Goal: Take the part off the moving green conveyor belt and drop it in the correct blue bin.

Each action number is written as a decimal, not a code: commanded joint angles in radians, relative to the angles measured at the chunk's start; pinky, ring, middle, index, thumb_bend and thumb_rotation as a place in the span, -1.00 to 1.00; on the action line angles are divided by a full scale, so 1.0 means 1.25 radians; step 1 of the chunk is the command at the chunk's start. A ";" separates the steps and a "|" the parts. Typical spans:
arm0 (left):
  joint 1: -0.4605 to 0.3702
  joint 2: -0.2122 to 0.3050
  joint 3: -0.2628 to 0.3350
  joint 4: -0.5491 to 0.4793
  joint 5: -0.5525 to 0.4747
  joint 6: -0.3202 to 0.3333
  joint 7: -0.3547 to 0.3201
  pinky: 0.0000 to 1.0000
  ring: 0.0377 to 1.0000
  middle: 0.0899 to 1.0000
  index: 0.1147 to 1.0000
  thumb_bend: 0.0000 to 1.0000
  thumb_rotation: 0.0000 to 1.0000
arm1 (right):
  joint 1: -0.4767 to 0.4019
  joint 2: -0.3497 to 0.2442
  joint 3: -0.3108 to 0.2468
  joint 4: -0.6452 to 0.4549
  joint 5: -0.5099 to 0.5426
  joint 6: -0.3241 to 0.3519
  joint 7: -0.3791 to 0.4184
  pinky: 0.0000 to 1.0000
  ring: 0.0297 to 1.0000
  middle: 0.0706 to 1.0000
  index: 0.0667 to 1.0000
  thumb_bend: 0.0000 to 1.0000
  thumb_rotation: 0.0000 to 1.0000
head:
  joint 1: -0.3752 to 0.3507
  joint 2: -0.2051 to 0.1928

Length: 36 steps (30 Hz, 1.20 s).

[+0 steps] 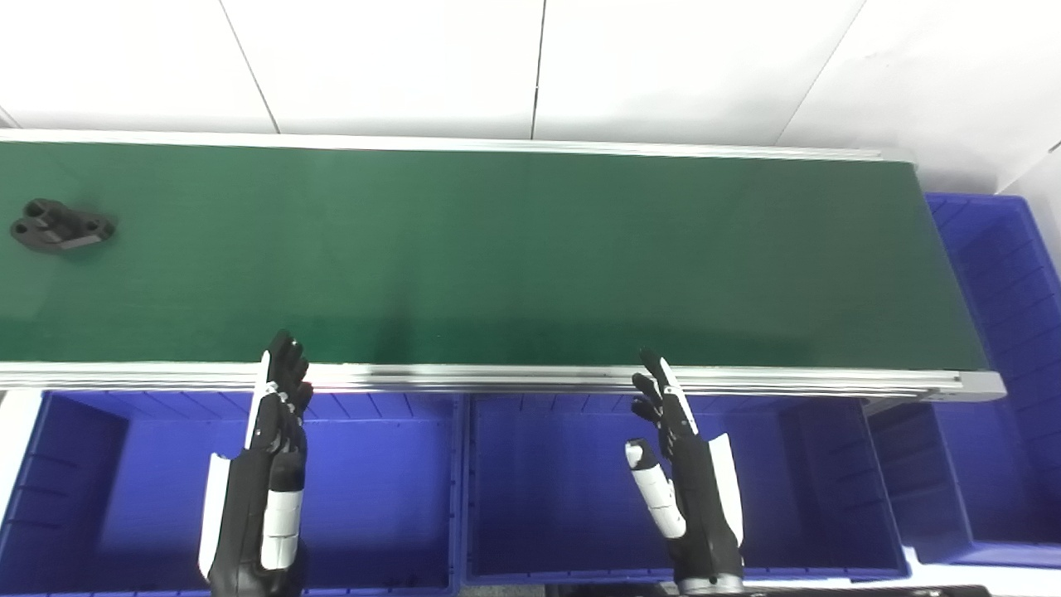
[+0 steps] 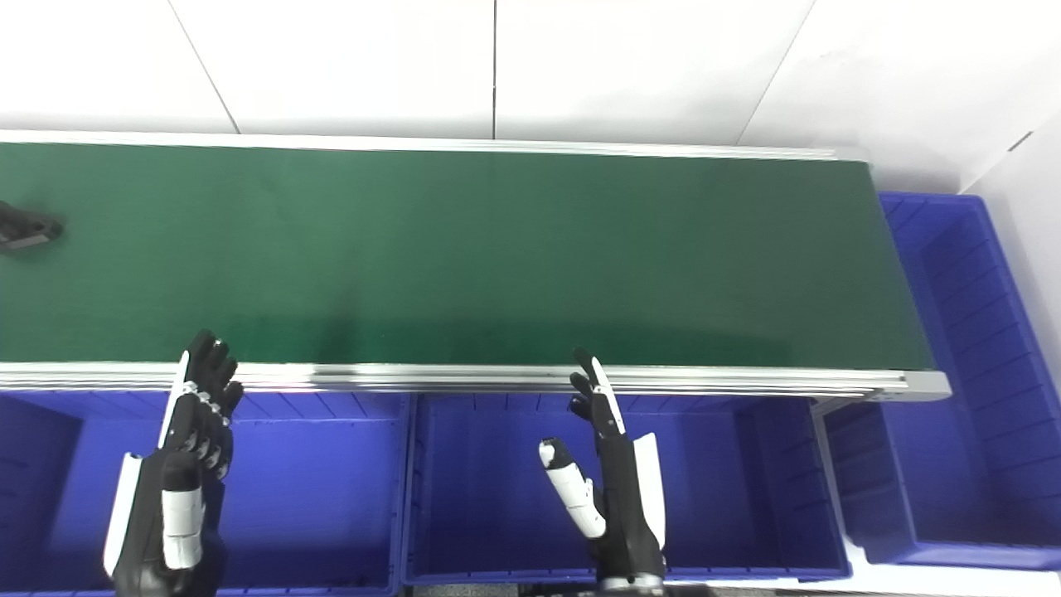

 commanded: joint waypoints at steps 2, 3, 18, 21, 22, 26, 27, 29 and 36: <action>0.006 0.001 0.002 -0.016 -0.003 -0.021 -0.010 1.00 1.00 1.00 1.00 0.33 0.98 | 0.013 0.011 0.011 -0.009 0.002 -0.056 -0.001 0.70 0.82 0.91 0.88 0.58 1.00 | -0.001 0.000; 0.005 0.001 0.002 -0.016 -0.002 -0.020 -0.011 1.00 1.00 1.00 1.00 0.34 0.98 | 0.012 0.011 0.010 -0.008 0.003 -0.057 -0.001 0.71 0.82 0.91 0.88 0.58 1.00 | -0.001 0.000; 0.001 -0.007 0.005 -0.013 0.000 -0.010 -0.015 1.00 1.00 1.00 1.00 0.34 0.99 | 0.008 0.012 0.010 -0.002 0.002 -0.062 0.000 0.71 0.82 0.91 0.89 0.57 1.00 | 0.000 0.001; 0.000 -0.007 0.005 -0.011 -0.001 -0.014 -0.015 1.00 1.00 1.00 1.00 0.34 0.98 | 0.008 0.011 0.009 0.000 0.001 -0.064 0.000 0.71 0.82 0.91 0.89 0.57 1.00 | 0.000 0.002; -0.001 -0.007 0.005 -0.009 -0.001 -0.019 -0.015 1.00 1.00 1.00 1.00 0.35 0.99 | 0.008 0.011 0.009 -0.001 0.002 -0.064 0.001 0.71 0.82 0.91 0.89 0.57 1.00 | 0.000 0.002; 0.001 -0.009 0.003 -0.016 0.001 -0.006 -0.015 1.00 1.00 1.00 1.00 0.37 0.99 | 0.009 0.011 0.009 -0.002 0.005 -0.061 0.003 0.71 0.81 0.91 0.89 0.59 1.00 | -0.001 0.002; 0.001 -0.010 0.003 -0.018 0.005 -0.001 -0.015 1.00 1.00 1.00 1.00 0.38 0.99 | 0.009 0.011 0.009 -0.002 0.005 -0.061 0.003 0.71 0.81 0.91 0.89 0.59 1.00 | -0.001 0.002; -0.001 -0.008 0.003 -0.017 0.009 -0.005 -0.016 1.00 1.00 1.00 1.00 0.39 0.99 | 0.009 0.011 0.009 -0.002 0.008 -0.059 0.004 0.71 0.81 0.91 0.90 0.60 1.00 | -0.001 0.002; 0.010 -0.010 -0.001 -0.012 0.006 -0.014 -0.015 1.00 1.00 1.00 1.00 0.38 0.98 | 0.013 0.007 0.008 -0.004 0.015 -0.068 0.004 0.72 0.82 0.91 0.90 0.59 1.00 | -0.001 0.003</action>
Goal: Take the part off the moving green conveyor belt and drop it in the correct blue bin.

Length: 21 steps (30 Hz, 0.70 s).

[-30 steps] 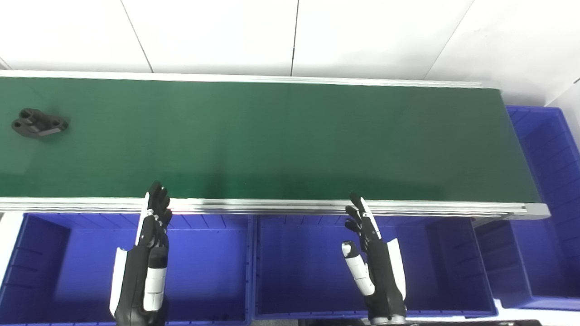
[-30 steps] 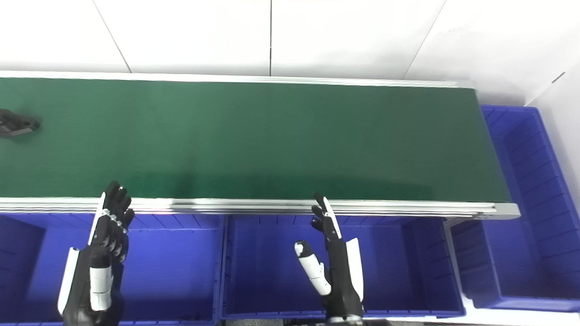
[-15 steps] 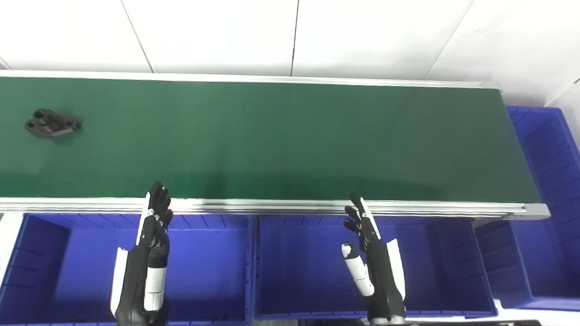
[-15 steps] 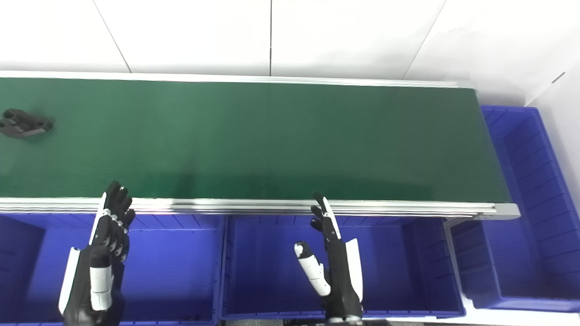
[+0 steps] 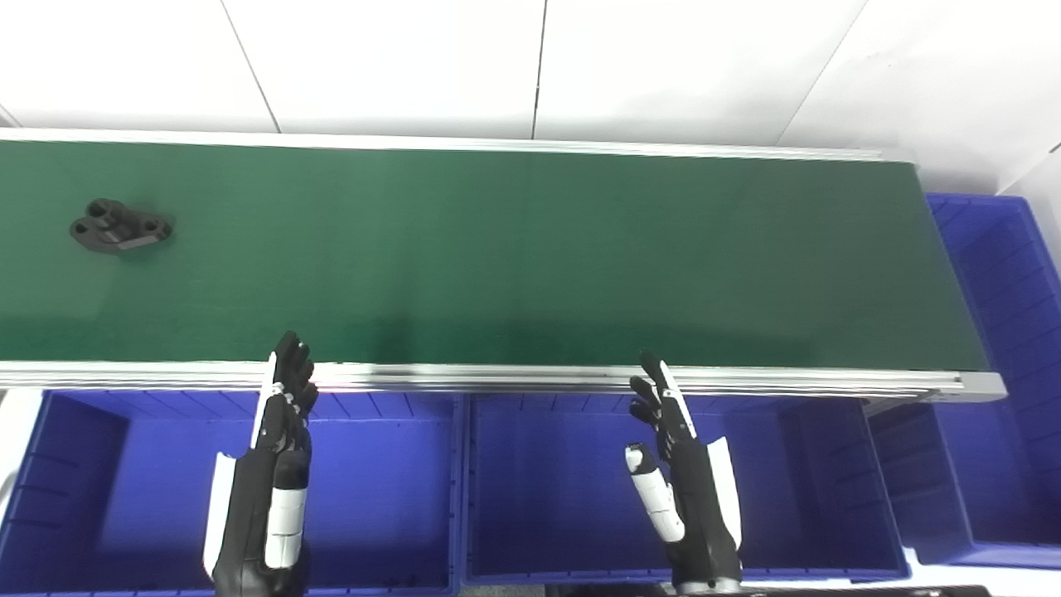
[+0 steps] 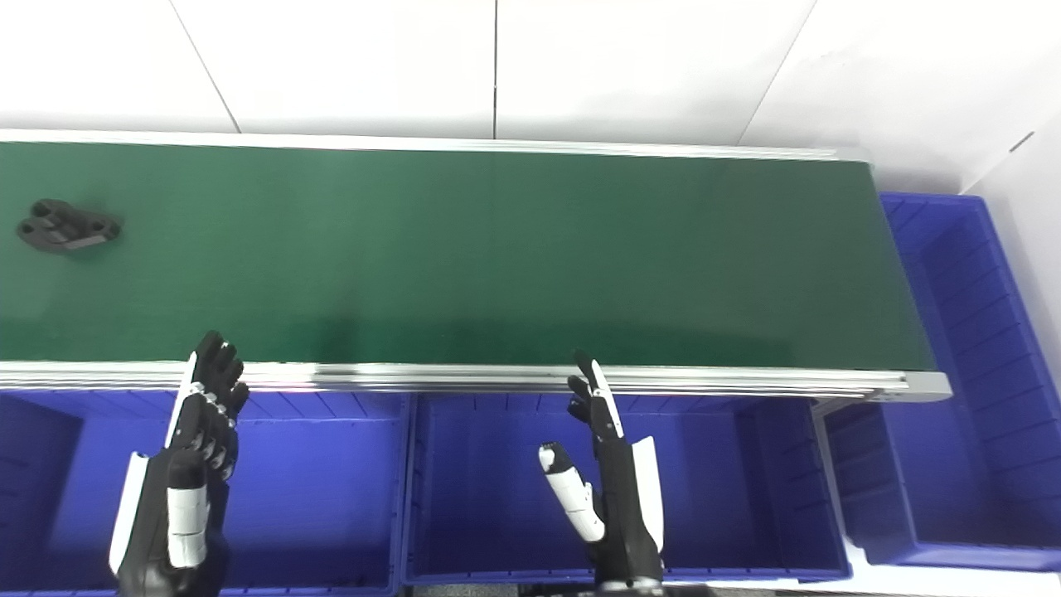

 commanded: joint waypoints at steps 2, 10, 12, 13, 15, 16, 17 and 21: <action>0.018 -0.004 -0.005 -0.020 0.002 -0.009 -0.007 1.00 1.00 1.00 1.00 0.33 0.99 | 0.012 0.004 0.008 -0.010 0.008 -0.060 0.004 0.73 0.83 0.91 0.91 0.56 1.00 | 0.000 0.000; 0.027 -0.002 -0.009 -0.028 0.023 0.003 -0.007 1.00 1.00 1.00 1.00 0.31 1.00 | -0.001 -0.005 0.005 0.003 0.016 -0.109 0.007 0.87 0.88 0.95 0.95 0.56 1.00 | -0.001 -0.001; 0.028 -0.002 -0.009 -0.026 0.029 0.000 -0.006 1.00 1.00 1.00 1.00 0.30 1.00 | -0.003 -0.004 0.003 0.008 0.017 -0.122 0.005 0.90 0.88 0.96 0.95 0.58 1.00 | -0.001 -0.002; 0.027 -0.001 -0.010 -0.026 0.021 0.002 -0.009 1.00 1.00 1.00 1.00 0.28 1.00 | -0.005 -0.003 0.003 0.011 0.016 -0.129 0.004 0.92 0.89 0.96 0.96 0.57 1.00 | -0.002 -0.003; 0.026 0.003 -0.012 -0.029 0.010 0.011 -0.015 1.00 1.00 1.00 1.00 0.28 1.00 | -0.008 -0.002 0.001 0.019 0.015 -0.148 -0.001 0.94 0.90 0.96 0.96 0.55 1.00 | -0.002 -0.003; 0.026 0.005 -0.012 -0.031 0.007 0.017 -0.018 1.00 1.00 1.00 1.00 0.29 1.00 | -0.010 -0.001 0.000 0.021 0.013 -0.153 -0.001 0.94 0.91 0.96 0.96 0.55 1.00 | -0.002 -0.004; 0.027 0.006 -0.012 -0.033 0.006 0.020 -0.021 1.00 1.00 1.00 1.00 0.30 1.00 | -0.011 -0.001 0.000 0.023 0.013 -0.157 0.000 0.97 0.92 0.97 0.98 0.54 1.00 | -0.002 -0.004; 0.030 0.003 -0.009 -0.033 0.015 0.012 -0.019 1.00 1.00 1.00 1.00 0.29 1.00 | -0.009 0.002 -0.001 0.022 0.021 -0.155 0.005 1.00 0.94 0.98 0.99 0.57 1.00 | -0.004 -0.005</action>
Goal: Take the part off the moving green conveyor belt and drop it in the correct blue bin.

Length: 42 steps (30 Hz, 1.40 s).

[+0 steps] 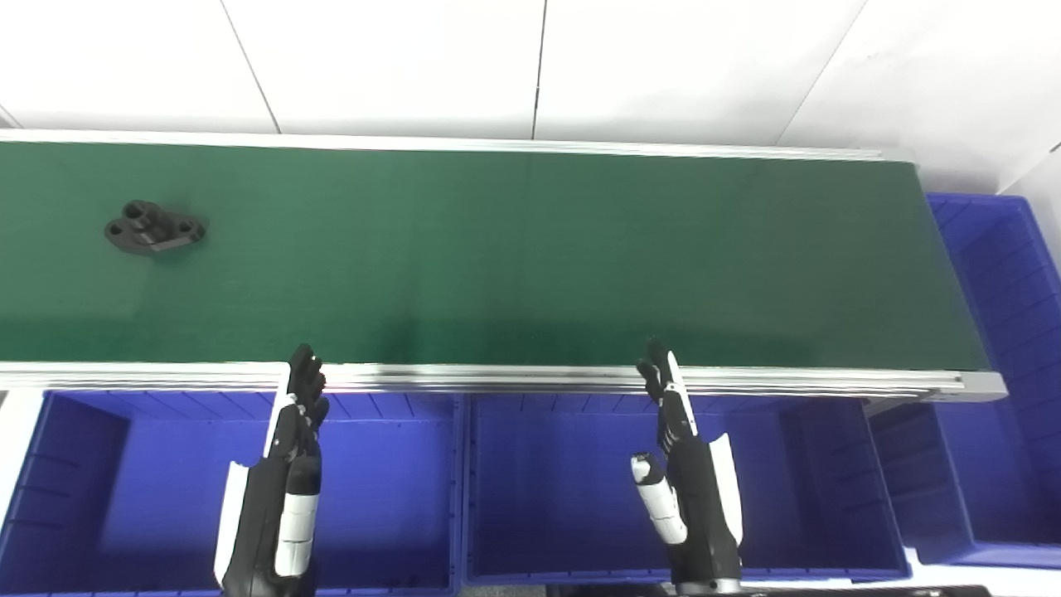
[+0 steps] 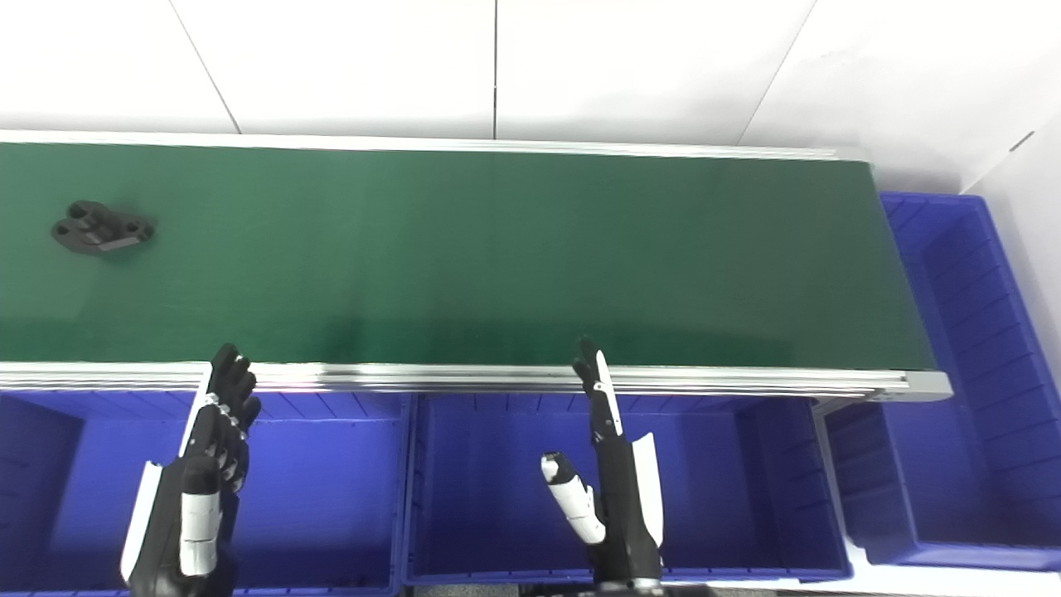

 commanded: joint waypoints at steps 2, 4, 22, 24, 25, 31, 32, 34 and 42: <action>0.015 -0.003 -0.003 -0.028 0.010 -0.020 -0.002 1.00 1.00 1.00 1.00 0.26 1.00 | 0.004 0.008 0.001 -0.011 0.003 -0.043 0.005 1.00 0.95 0.99 1.00 0.57 1.00 | 0.003 0.000; 0.017 -0.008 -0.004 -0.025 0.011 -0.028 0.001 1.00 1.00 1.00 1.00 0.24 1.00 | 0.003 0.008 0.000 -0.009 0.000 -0.045 0.004 1.00 0.95 0.99 1.00 0.56 1.00 | 0.004 -0.002; 0.007 -0.007 -0.005 0.020 0.022 -0.081 -0.001 1.00 1.00 1.00 1.00 -0.01 1.00 | 0.000 0.002 -0.008 0.019 0.015 -0.059 0.013 0.98 0.94 0.98 1.00 0.53 1.00 | 0.018 -0.034; 0.003 -0.007 -0.005 0.027 0.025 -0.083 -0.001 1.00 1.00 1.00 1.00 0.01 1.00 | -0.003 0.001 -0.010 0.027 0.017 -0.065 0.014 0.97 0.94 0.97 1.00 0.54 1.00 | 0.020 -0.039; 0.001 -0.007 -0.005 0.031 0.026 -0.085 -0.001 1.00 1.00 1.00 1.00 0.04 1.00 | -0.005 0.001 -0.011 0.031 0.018 -0.069 0.016 0.97 0.94 0.98 1.00 0.55 1.00 | 0.021 -0.041; -0.003 -0.009 -0.009 0.042 0.023 -0.079 -0.003 1.00 1.00 1.00 1.00 0.09 1.00 | -0.008 -0.004 -0.016 0.049 0.030 -0.081 0.022 0.95 0.96 0.99 1.00 0.57 1.00 | 0.029 -0.062; -0.004 -0.010 -0.010 0.046 0.025 -0.082 -0.002 1.00 1.00 1.00 1.00 0.09 1.00 | -0.009 -0.004 -0.018 0.054 0.029 -0.085 0.020 0.94 0.95 0.99 1.00 0.56 1.00 | 0.031 -0.069; -0.006 -0.010 -0.012 0.057 0.022 -0.094 -0.001 1.00 1.00 1.00 1.00 0.07 1.00 | -0.011 -0.003 -0.021 0.063 0.029 -0.092 0.018 0.93 0.95 0.99 1.00 0.57 1.00 | 0.033 -0.075; -0.011 -0.018 -0.021 0.106 0.046 -0.130 0.007 1.00 1.00 1.00 1.00 0.20 1.00 | -0.021 -0.020 -0.029 0.100 0.031 -0.108 0.010 0.96 0.96 0.99 1.00 0.59 1.00 | 0.068 -0.129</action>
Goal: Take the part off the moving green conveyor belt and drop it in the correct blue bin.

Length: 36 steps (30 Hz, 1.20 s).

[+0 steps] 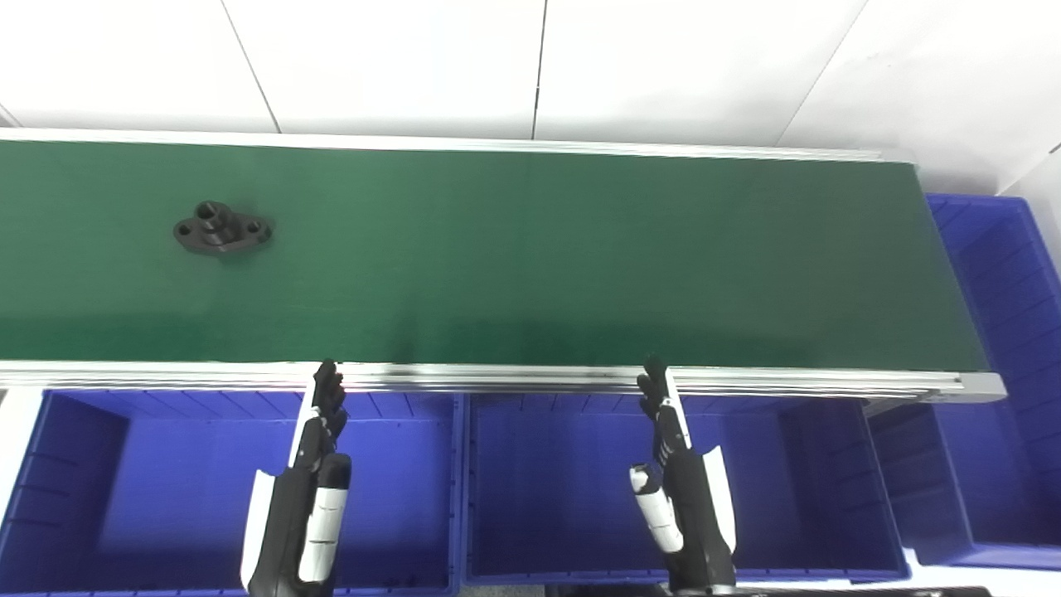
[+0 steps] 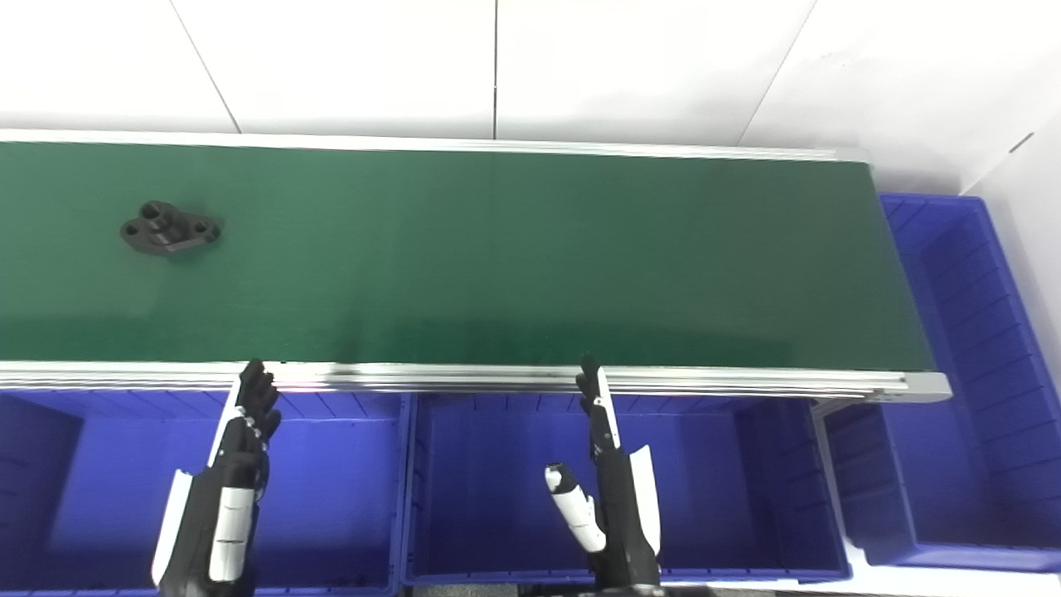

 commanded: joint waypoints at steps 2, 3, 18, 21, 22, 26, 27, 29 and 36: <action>-0.003 -0.010 -0.010 0.010 0.001 -0.056 0.003 1.00 1.00 1.00 1.00 0.10 1.00 | -0.004 -0.008 0.001 0.002 0.011 -0.050 -0.006 0.97 0.97 0.99 1.00 0.60 1.00 | 0.006 -0.015; -0.006 -0.010 -0.010 0.020 0.001 -0.067 0.003 1.00 1.00 1.00 1.00 0.06 1.00 | -0.006 -0.008 0.000 0.007 0.017 -0.050 -0.009 0.98 0.97 0.99 1.00 0.61 1.00 | 0.008 -0.029; -0.031 -0.018 -0.006 0.088 0.001 -0.113 0.003 1.00 1.00 1.00 1.00 -0.04 1.00 | -0.039 -0.024 0.004 0.069 0.030 -0.051 -0.032 0.92 0.95 0.99 0.99 0.66 1.00 | 0.023 -0.089; -0.033 -0.022 -0.005 0.094 0.003 -0.116 0.007 1.00 1.00 1.00 1.00 -0.04 1.00 | -0.042 -0.027 0.006 0.074 0.036 -0.051 -0.032 0.90 0.94 0.99 0.99 0.66 1.00 | 0.031 -0.094; -0.035 -0.024 -0.005 0.096 0.003 -0.119 0.008 1.00 1.00 1.00 1.00 -0.06 1.00 | -0.043 -0.030 0.006 0.074 0.039 -0.051 -0.029 0.91 0.95 0.99 1.00 0.66 1.00 | 0.034 -0.094; -0.034 -0.033 -0.008 0.099 0.025 -0.129 0.016 1.00 1.00 1.00 1.00 -0.08 1.00 | -0.044 -0.041 0.009 0.067 0.061 -0.050 -0.019 1.00 0.99 1.00 1.00 0.62 1.00 | 0.063 -0.086; -0.034 -0.036 -0.009 0.101 0.032 -0.134 0.019 1.00 1.00 1.00 1.00 -0.09 1.00 | -0.045 -0.045 0.010 0.067 0.063 -0.051 -0.020 1.00 0.99 1.00 1.00 0.62 1.00 | 0.068 -0.085; -0.034 -0.040 -0.012 0.108 0.038 -0.146 0.021 1.00 1.00 1.00 1.00 -0.10 1.00 | -0.047 -0.053 0.010 0.068 0.068 -0.051 -0.022 1.00 0.99 1.00 1.00 0.62 1.00 | 0.079 -0.086; -0.036 -0.036 -0.017 0.117 0.048 -0.147 0.013 1.00 1.00 1.00 1.00 0.04 1.00 | -0.049 -0.061 0.011 0.071 0.086 -0.050 -0.024 1.00 1.00 1.00 1.00 0.64 1.00 | 0.083 -0.097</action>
